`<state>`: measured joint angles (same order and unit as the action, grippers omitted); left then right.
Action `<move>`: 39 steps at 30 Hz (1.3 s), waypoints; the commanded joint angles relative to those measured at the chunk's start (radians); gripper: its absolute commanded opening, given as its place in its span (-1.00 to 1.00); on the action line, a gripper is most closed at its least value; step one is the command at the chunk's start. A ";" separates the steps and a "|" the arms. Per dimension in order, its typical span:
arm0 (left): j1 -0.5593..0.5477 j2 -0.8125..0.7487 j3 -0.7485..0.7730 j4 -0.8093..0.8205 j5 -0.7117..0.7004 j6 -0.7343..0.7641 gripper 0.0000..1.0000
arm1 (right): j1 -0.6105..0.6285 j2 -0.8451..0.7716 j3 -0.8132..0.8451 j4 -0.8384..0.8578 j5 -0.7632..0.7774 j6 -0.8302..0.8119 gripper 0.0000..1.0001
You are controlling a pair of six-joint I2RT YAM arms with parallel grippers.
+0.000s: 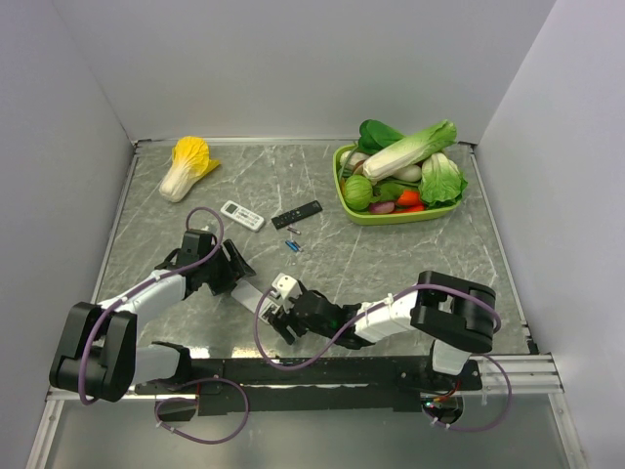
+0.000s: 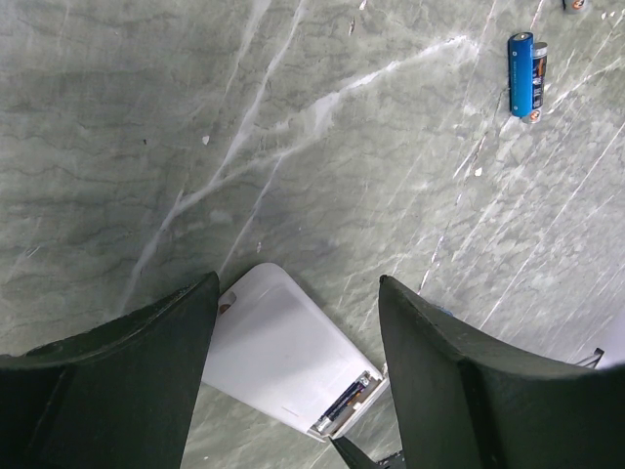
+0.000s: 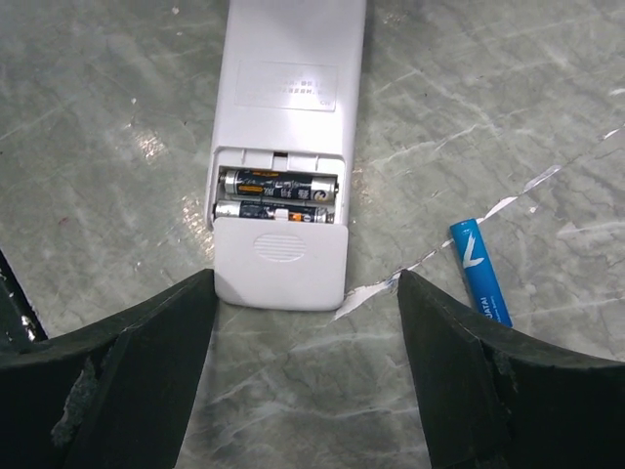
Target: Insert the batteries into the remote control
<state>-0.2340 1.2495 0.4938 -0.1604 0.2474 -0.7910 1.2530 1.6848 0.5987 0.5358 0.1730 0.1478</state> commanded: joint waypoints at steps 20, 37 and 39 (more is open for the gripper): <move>-0.002 0.024 -0.021 -0.057 0.001 -0.002 0.46 | 0.014 -0.039 0.088 -0.152 -0.003 -0.053 -0.17; -0.002 0.010 -0.024 -0.057 0.001 -0.002 0.47 | 0.013 -0.042 0.240 -0.332 0.020 -0.045 -0.11; -0.002 0.010 -0.024 -0.057 0.003 -0.002 0.47 | 0.011 -0.034 0.254 -0.345 0.016 -0.044 -0.10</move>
<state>-0.2340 1.2499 0.4942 -0.1585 0.2501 -0.7914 1.2591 1.6833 0.7948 0.2207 0.1799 0.1062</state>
